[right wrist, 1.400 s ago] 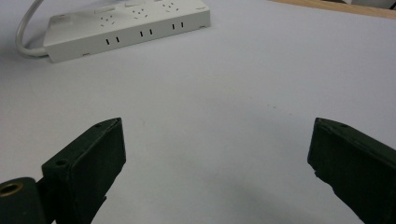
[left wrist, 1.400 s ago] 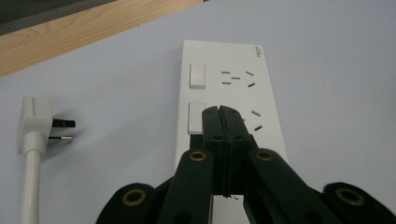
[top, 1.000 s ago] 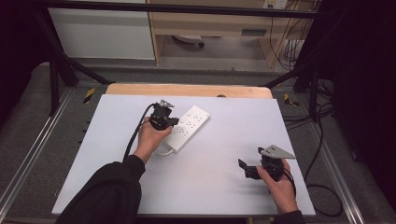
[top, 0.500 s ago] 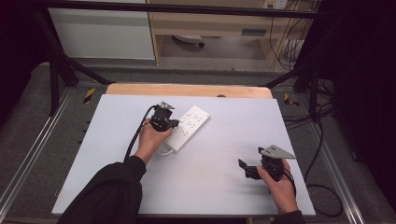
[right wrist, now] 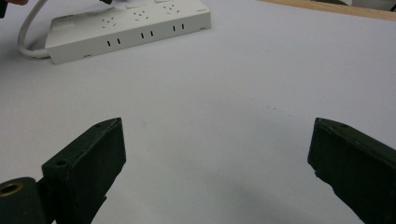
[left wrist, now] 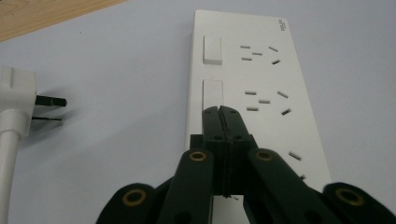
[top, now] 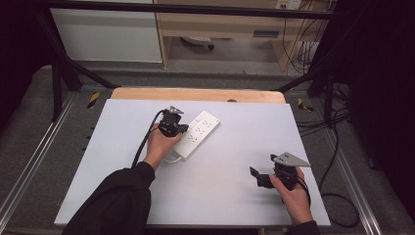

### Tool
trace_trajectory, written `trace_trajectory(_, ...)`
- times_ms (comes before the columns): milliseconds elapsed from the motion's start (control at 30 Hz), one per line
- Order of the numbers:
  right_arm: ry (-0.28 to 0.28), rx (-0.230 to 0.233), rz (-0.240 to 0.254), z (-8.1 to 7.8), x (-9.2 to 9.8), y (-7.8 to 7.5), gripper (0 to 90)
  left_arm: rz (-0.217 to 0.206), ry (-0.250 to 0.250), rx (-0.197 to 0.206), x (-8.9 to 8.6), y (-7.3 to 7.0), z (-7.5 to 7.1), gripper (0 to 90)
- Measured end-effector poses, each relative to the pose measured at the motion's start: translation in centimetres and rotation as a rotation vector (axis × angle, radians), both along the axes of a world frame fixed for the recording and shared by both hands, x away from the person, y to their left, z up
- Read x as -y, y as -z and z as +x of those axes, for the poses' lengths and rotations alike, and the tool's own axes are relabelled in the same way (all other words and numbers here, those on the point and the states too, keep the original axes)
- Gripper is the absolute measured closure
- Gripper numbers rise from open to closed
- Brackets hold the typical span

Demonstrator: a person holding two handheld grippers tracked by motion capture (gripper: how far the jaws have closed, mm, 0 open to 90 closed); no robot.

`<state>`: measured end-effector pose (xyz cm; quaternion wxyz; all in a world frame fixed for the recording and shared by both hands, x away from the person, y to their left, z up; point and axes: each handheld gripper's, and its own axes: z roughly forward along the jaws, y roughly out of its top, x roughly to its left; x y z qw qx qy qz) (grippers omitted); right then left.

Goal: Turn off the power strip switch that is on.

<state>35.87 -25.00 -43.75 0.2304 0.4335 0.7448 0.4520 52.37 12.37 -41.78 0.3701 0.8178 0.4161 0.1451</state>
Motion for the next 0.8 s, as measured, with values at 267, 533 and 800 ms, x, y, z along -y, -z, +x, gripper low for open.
trace_trajectory(267, 0.001, 0.001, 0.001, -0.01, 0.04, 0.0, 4.6, 0.015, 0.001, 0.002, 0.21, 0.15, -0.02, 90.0)
trace_trajectory(533, 0.0, 0.002, 0.0, 0.0, 0.04, 0.01, 4.6, 0.028, 0.002, -0.002, 0.26, 0.38, 0.06, 90.0)
trace_trajectory(800, 0.002, 0.003, 0.002, -0.01, 0.01, -0.01, 4.6, 0.027, -0.002, 0.004, 0.22, 0.44, 0.15, 90.0)
